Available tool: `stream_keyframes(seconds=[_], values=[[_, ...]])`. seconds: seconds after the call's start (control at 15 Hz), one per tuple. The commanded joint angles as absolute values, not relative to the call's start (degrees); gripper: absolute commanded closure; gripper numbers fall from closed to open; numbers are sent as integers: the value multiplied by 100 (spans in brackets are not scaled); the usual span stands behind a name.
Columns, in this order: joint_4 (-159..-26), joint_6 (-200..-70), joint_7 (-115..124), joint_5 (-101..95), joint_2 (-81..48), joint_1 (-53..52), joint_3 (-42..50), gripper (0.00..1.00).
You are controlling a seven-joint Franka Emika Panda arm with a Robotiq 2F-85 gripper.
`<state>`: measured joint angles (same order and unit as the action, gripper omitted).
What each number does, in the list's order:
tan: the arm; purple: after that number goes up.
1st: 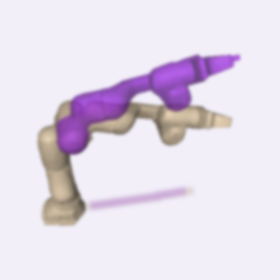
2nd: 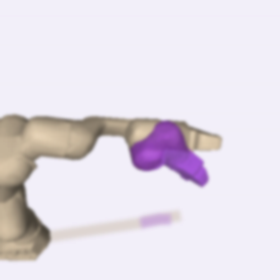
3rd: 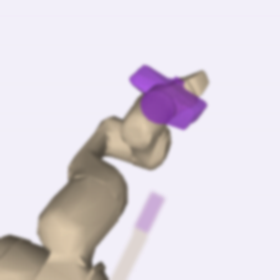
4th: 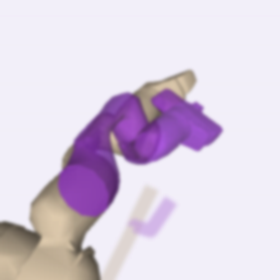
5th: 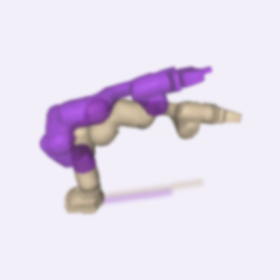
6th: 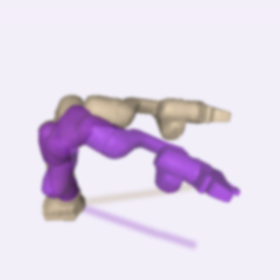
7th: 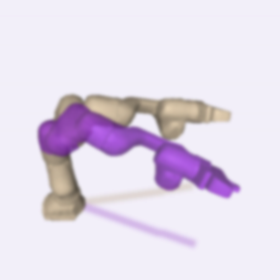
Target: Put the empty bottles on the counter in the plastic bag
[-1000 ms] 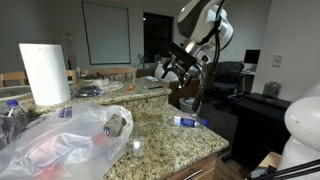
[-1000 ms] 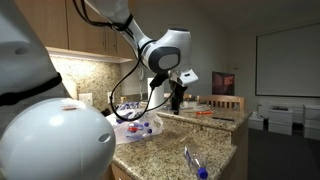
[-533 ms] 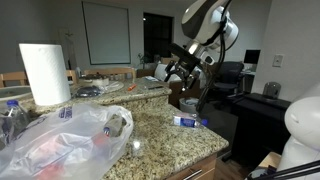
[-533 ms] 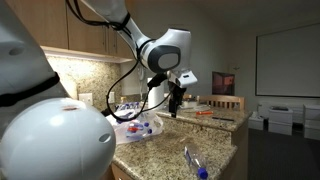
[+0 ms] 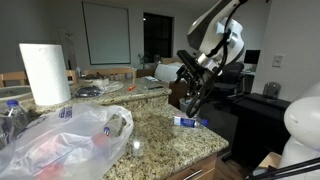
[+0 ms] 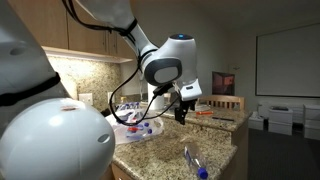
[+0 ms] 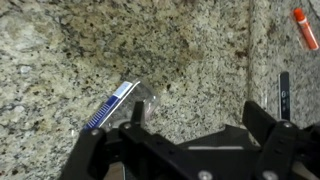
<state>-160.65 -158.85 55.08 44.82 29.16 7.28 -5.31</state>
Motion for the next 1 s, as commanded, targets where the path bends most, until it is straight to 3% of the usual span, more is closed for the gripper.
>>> stream_keyframes(seconds=[0.0, 0.53, 0.93], values=[[-16047, -15996, 5594, 4482, 2857, 721, -498, 0], [-15914, -16044, 6610, 4268, 2537, 1536, -744, 0], [-15921, -14942, 7585, 4057, 2216, 2425, -1156, 0]])
